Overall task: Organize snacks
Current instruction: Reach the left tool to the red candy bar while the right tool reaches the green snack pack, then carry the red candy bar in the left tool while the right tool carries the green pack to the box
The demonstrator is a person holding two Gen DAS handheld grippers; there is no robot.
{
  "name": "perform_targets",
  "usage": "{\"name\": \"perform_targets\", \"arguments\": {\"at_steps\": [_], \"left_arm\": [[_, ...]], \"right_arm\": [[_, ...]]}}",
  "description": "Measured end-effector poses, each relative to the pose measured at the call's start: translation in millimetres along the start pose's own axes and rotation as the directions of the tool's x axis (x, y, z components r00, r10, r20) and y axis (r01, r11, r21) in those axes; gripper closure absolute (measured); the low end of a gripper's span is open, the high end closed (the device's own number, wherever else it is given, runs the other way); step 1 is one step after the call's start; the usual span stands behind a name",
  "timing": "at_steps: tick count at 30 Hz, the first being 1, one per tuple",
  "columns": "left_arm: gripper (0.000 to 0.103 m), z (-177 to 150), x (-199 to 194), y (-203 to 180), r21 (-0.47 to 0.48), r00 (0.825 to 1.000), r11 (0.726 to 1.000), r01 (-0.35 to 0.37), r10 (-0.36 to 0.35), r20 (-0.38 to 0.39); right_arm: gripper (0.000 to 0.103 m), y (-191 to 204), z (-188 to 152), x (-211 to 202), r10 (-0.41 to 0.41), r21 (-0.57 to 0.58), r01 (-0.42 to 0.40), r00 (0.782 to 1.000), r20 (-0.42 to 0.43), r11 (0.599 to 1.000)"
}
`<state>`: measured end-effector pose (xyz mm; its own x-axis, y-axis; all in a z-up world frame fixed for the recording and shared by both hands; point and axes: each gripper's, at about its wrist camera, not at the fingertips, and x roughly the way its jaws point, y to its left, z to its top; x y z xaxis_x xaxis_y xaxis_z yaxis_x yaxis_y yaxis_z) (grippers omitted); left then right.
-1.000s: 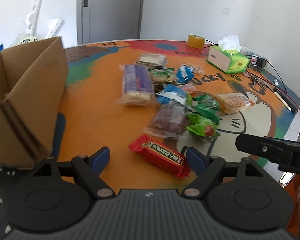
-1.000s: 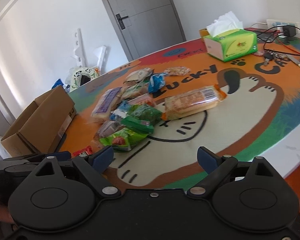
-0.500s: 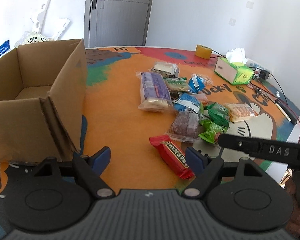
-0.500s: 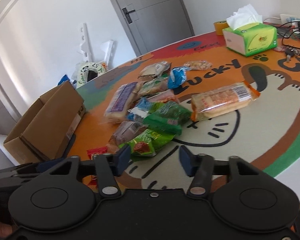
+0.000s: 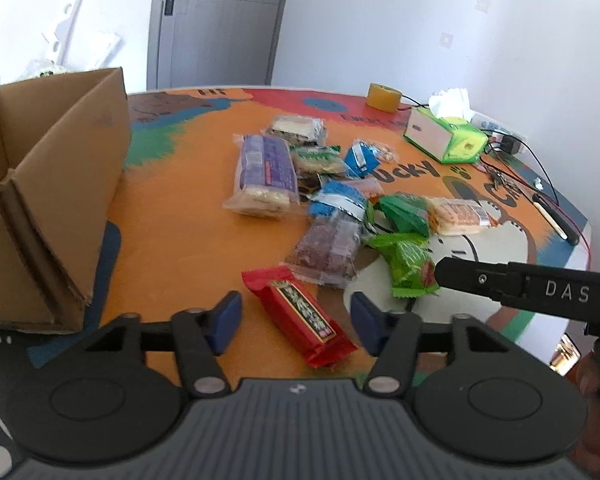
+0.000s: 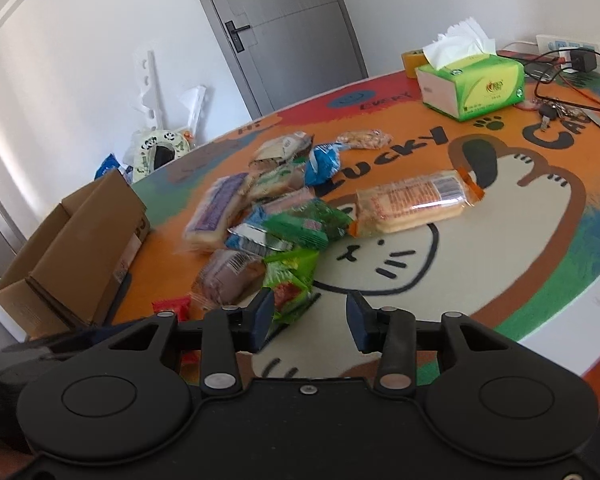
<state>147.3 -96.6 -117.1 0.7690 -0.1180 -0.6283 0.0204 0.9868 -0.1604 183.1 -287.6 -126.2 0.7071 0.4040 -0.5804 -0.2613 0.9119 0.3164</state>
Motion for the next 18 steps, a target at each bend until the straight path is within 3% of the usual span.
{"name": "perform_targets", "arguments": {"at_steps": [6,16,18], "left_arm": [[0.079,1.7,1.2,7.7,-0.009,1.0,1.0,-0.019,0.019,0.005],[0.079,1.4,3.3,4.1,0.05,0.999,0.998,-0.038,0.038,0.009],[0.083,1.8,2.9,7.2,0.036,0.999,0.999,-0.034,0.034,0.009]], "right_arm": [[0.061,5.5,2.2,13.9,0.005,-0.001,-0.005,1.0,-0.006,1.0],[0.059,17.1,4.8,32.2,-0.018,-0.029,0.017,1.0,-0.019,0.999],[0.06,20.1,3.0,33.5,-0.029,-0.049,0.029,1.0,-0.011,0.998]]}}
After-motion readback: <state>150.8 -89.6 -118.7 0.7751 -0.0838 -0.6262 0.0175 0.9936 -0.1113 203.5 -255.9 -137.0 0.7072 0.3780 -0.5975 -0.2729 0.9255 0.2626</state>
